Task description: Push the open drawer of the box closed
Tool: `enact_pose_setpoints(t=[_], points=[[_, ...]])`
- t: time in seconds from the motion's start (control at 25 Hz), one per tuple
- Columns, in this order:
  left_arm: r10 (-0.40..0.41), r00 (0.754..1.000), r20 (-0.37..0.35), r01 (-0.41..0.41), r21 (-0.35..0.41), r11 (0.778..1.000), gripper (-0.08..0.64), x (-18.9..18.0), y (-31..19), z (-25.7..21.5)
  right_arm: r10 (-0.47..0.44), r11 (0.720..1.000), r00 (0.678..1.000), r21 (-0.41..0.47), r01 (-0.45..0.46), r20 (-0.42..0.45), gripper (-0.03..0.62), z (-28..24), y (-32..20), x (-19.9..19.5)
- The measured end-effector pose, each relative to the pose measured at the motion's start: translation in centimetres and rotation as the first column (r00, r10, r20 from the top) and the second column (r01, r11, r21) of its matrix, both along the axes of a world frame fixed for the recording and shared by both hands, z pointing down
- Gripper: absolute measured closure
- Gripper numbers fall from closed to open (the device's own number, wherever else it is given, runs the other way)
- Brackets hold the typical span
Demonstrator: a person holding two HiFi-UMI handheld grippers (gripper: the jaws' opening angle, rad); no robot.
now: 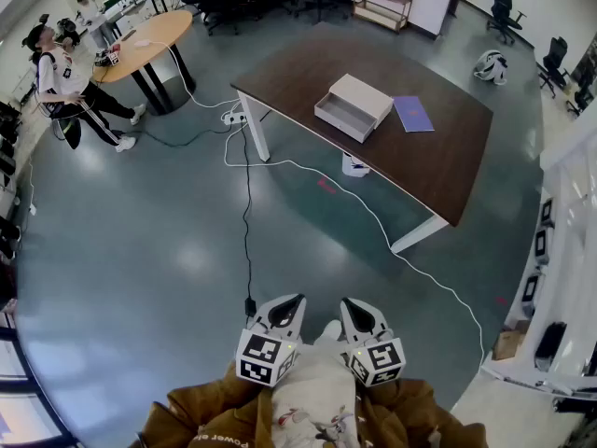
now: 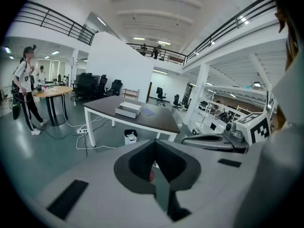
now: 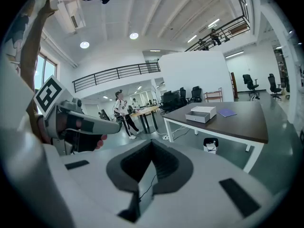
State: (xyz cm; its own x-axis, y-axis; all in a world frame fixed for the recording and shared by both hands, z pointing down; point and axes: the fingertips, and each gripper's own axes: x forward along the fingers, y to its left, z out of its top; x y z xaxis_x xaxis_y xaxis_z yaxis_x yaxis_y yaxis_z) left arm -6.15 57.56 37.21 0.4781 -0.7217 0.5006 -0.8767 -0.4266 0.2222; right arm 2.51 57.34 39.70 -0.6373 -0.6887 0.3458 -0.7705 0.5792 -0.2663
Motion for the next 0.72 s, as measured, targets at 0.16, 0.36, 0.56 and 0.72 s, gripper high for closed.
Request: enact_pose_setpoints(t=[0.16,0.36,0.56,0.72], points=[[-0.013,1.0,-0.004,0.013,0.0,1.0,0.554,-0.3,-0.1,0.2,-0.008,1.0,1.0,0.002,0.008,0.0,0.586,0.1,-0.1,-0.3],[-0.015,1.0,-0.005,0.015,-0.002,1.0,0.554,-1.0,0.0,0.3,-0.007,1.0,1.0,0.007,0.007,-0.003,0.587,-0.1,-0.1,-0.9],[-0.017,1.0,-0.012,0.017,-0.004,1.0,0.554,-1.5,0.1,0.8,-0.002,0.999,0.998,0.038,0.0,0.06,0.586,-1.0,-0.5,-1.6],[-0.014,1.0,-0.021,0.014,-0.007,1.0,0.554,-2.2,0.0,1.0,-0.007,0.998,0.997,0.061,0.002,0.08,0.586,-1.6,-0.6,-2.7]])
